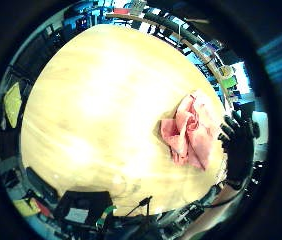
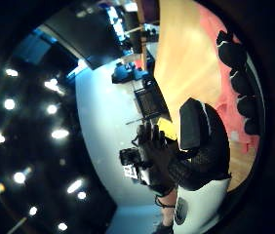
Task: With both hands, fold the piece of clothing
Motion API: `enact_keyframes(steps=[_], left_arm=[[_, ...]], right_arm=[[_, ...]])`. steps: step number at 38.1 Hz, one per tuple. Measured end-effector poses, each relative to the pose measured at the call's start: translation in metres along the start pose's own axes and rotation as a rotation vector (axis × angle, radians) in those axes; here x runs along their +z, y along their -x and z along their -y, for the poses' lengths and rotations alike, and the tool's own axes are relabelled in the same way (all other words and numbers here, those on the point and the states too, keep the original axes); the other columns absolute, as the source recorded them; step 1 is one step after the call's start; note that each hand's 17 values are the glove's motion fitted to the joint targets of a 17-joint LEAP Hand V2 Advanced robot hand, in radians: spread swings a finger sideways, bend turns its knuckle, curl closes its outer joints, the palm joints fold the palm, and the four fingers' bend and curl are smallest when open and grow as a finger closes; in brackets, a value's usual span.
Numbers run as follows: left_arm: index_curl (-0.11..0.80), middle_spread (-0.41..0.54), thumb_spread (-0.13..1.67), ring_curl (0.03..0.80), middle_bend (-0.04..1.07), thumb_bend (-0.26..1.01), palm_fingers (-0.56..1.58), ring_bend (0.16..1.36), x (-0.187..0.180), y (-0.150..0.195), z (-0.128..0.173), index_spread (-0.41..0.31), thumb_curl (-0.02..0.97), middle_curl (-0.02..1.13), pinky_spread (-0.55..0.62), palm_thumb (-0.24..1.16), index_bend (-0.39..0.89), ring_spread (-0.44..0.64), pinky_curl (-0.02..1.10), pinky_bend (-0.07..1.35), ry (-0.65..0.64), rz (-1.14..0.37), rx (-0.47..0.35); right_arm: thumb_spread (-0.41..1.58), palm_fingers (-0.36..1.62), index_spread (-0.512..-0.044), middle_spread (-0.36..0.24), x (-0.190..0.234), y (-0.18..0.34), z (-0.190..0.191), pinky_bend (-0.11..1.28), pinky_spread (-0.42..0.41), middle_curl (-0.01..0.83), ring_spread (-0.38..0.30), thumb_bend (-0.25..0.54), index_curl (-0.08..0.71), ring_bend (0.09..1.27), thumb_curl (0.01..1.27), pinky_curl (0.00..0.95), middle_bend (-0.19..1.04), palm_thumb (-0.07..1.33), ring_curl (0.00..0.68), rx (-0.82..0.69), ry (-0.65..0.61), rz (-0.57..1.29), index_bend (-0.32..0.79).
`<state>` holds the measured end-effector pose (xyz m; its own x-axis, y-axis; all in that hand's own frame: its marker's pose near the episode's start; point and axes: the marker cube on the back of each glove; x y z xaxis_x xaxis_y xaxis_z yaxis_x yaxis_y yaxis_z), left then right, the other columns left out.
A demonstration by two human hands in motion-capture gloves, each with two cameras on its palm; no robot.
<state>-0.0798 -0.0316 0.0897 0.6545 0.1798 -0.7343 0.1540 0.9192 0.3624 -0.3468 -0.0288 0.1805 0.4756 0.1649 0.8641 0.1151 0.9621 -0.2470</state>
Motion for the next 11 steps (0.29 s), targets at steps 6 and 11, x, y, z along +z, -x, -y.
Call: enact_keyframes(steps=[6,11], left_arm=[[0.36,0.132,1.48,0.275,0.16,0.01,0.2,0.59,-0.009,0.009,-0.008,-0.05,0.171,0.29,0.41,0.08,0.16,0.3,0.33,0.32,0.02,0.219,-0.225],[0.351,0.135,1.48,0.281,0.16,0.01,0.18,0.59,-0.015,-0.004,0.002,-0.049,0.165,0.29,0.41,0.07,0.15,0.31,0.33,0.34,-0.028,0.295,-0.143]], right_arm=[[1.12,0.97,-0.209,-0.051,-0.077,0.027,-0.007,0.72,-0.201,0.452,-0.139,-0.019,0.192,0.67,0.42,0.423,0.29,0.88,0.438,-0.223,-0.19,-0.121,0.03],[1.19,0.96,-0.206,-0.042,-0.144,0.045,-0.022,0.7,-0.163,0.447,-0.122,-0.011,0.179,0.64,0.41,0.406,0.27,0.87,0.422,-0.385,-0.306,-0.174,0.05]])
